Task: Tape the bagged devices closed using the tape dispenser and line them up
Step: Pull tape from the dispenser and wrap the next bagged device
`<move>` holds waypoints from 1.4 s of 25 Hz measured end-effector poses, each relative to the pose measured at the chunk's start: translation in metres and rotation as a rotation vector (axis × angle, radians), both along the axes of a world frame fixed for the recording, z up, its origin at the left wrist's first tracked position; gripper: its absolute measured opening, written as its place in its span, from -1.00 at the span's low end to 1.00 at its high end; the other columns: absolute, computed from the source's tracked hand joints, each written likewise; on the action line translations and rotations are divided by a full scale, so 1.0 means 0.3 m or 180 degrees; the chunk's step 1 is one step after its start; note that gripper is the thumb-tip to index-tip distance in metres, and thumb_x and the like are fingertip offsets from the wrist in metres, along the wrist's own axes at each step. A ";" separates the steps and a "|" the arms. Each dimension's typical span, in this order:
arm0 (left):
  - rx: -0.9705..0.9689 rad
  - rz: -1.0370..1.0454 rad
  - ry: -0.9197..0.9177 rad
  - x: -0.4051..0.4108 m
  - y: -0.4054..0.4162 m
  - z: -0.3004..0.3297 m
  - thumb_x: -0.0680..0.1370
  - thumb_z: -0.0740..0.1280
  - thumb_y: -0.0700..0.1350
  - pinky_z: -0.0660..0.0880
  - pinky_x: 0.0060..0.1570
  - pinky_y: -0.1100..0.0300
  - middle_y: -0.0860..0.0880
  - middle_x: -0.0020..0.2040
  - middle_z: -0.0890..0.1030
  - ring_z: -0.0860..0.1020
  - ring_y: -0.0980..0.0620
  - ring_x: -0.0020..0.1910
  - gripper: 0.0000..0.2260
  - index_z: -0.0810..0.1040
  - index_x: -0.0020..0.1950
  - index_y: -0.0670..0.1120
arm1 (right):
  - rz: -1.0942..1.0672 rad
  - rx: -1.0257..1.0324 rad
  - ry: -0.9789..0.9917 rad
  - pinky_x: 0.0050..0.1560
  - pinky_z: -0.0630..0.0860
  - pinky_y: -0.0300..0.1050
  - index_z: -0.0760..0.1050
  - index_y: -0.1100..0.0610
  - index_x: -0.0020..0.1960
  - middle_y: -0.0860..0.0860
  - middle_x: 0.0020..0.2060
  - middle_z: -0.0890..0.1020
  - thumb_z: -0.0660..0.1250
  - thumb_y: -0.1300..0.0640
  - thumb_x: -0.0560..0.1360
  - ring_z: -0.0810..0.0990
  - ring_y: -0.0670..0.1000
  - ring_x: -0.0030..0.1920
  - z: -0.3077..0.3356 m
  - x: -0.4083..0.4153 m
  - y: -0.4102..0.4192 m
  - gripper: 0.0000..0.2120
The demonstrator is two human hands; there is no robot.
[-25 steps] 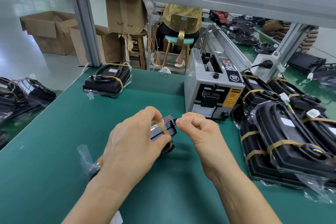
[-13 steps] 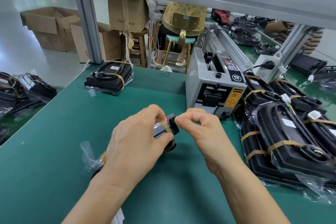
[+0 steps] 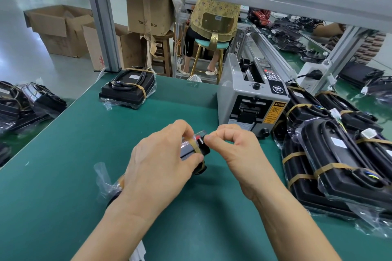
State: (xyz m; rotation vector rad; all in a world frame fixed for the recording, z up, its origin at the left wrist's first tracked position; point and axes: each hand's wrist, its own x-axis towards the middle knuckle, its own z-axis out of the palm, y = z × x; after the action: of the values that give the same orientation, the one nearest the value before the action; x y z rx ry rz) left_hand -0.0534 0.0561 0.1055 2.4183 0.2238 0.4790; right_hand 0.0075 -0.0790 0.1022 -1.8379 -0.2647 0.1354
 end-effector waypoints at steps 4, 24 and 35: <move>-0.0010 0.0013 0.0013 0.000 0.000 0.001 0.34 0.44 0.08 0.31 -0.35 0.28 0.15 -0.35 0.49 0.48 0.08 -0.26 -0.74 0.43 -0.08 0.12 | -0.0122 -0.0178 -0.0120 -0.19 0.33 -0.47 0.59 0.01 -0.44 -0.02 -0.11 0.52 0.42 0.18 0.41 0.47 -0.24 -0.16 -0.001 -0.003 0.004 -0.74; 0.0156 -0.0260 -0.0269 -0.013 -0.006 0.004 0.35 0.46 0.02 0.40 -0.25 0.13 0.21 -0.06 0.47 0.50 0.01 -0.22 -0.73 0.40 -0.08 0.15 | -0.0609 -0.0643 -0.0483 0.20 0.36 -0.06 0.50 0.04 -0.40 -0.11 -0.12 0.46 0.38 0.00 0.30 0.46 -0.12 0.02 -0.001 -0.045 0.039 -0.83; 0.0063 -0.0109 -0.0249 -0.010 -0.001 -0.015 0.32 0.46 0.06 0.34 -0.29 0.18 0.20 -0.19 0.48 0.48 0.06 -0.23 -0.71 0.37 -0.12 0.13 | -0.0735 0.0581 0.0121 0.01 0.36 -0.29 0.43 -0.07 0.00 -0.12 -0.04 0.51 0.42 0.17 0.42 0.49 -0.14 0.04 -0.051 -0.027 0.034 -0.74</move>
State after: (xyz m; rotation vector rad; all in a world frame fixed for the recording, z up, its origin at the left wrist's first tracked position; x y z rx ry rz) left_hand -0.0565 0.0558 0.1010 2.4129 0.1442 0.5614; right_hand -0.0007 -0.0689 0.0868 -1.6688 -0.0353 -0.0142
